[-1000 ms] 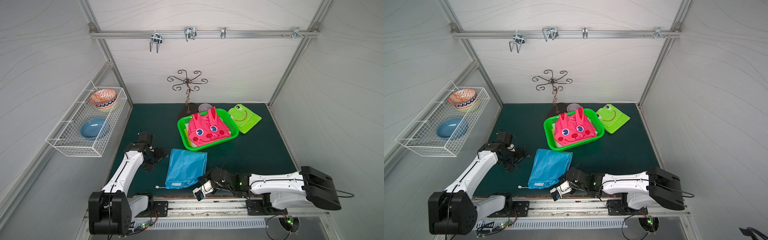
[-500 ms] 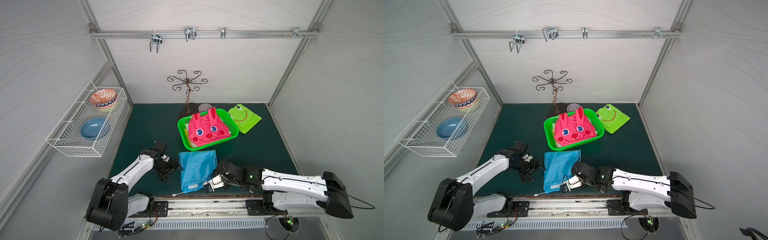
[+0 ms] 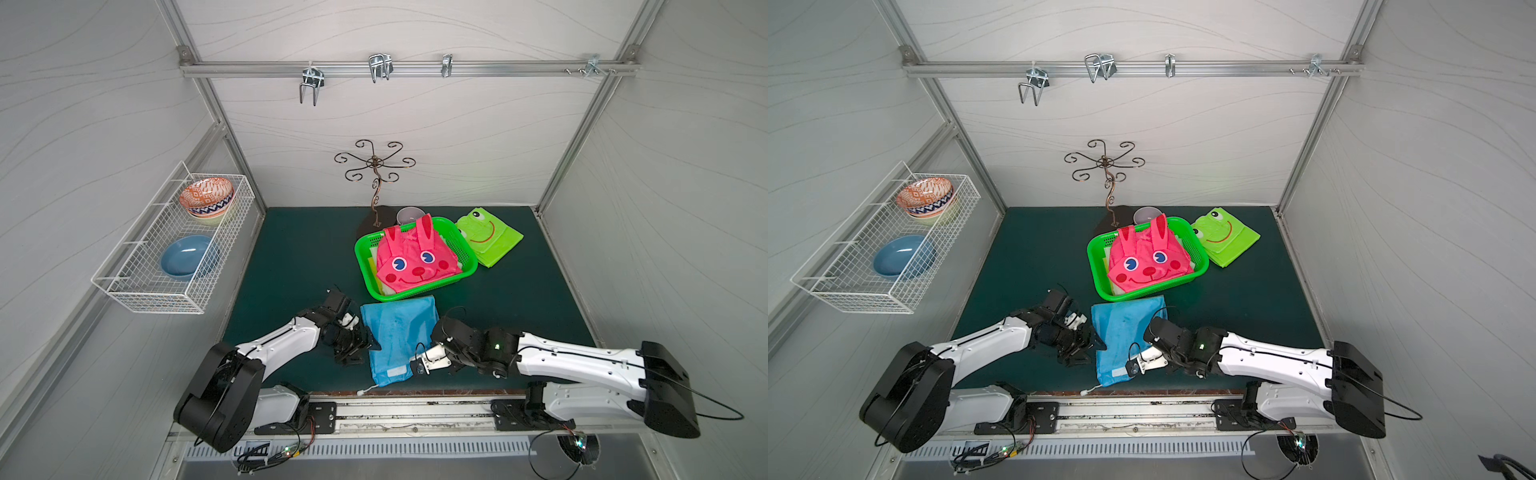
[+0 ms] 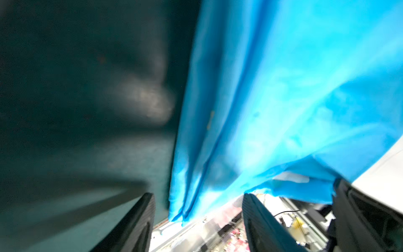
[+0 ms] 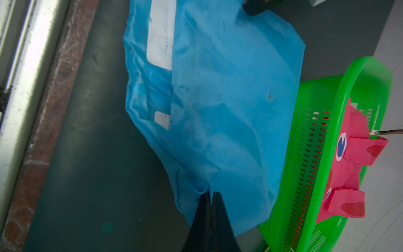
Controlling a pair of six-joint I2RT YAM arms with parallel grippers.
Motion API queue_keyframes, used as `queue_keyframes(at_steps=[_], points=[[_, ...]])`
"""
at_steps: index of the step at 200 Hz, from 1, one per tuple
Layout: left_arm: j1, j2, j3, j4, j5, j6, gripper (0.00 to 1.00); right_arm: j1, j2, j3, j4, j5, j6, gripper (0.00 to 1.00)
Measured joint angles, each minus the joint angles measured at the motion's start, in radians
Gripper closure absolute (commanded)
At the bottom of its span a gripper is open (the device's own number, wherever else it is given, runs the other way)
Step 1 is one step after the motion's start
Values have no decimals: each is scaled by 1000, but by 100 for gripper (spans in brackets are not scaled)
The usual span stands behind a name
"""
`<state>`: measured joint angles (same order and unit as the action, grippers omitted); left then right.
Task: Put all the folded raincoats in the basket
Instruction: Move the raincoat to the center of the board, then pick up the raincoat from the center of the board.
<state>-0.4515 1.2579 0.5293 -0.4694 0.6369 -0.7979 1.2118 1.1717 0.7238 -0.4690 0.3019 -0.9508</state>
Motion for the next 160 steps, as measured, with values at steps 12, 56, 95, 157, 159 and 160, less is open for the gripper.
queue_keyframes(at_steps=[12,56,95,157,159,160], points=[[-36,-44,45,-29,-29,18,17,-20,2,15,-16,-13,22,100],[-109,-165,294,-52,-138,130,1,-143,-33,103,-51,-130,126,100],[-243,-257,285,109,-174,480,0,-268,-74,138,-55,-244,209,100],[-277,-285,251,89,-147,1077,0,-370,-111,131,-53,-335,294,100],[-280,-284,249,84,-148,1090,0,-372,-113,131,-53,-338,297,100],[-282,-284,249,84,-149,1094,0,-373,-113,131,-53,-338,298,100]])
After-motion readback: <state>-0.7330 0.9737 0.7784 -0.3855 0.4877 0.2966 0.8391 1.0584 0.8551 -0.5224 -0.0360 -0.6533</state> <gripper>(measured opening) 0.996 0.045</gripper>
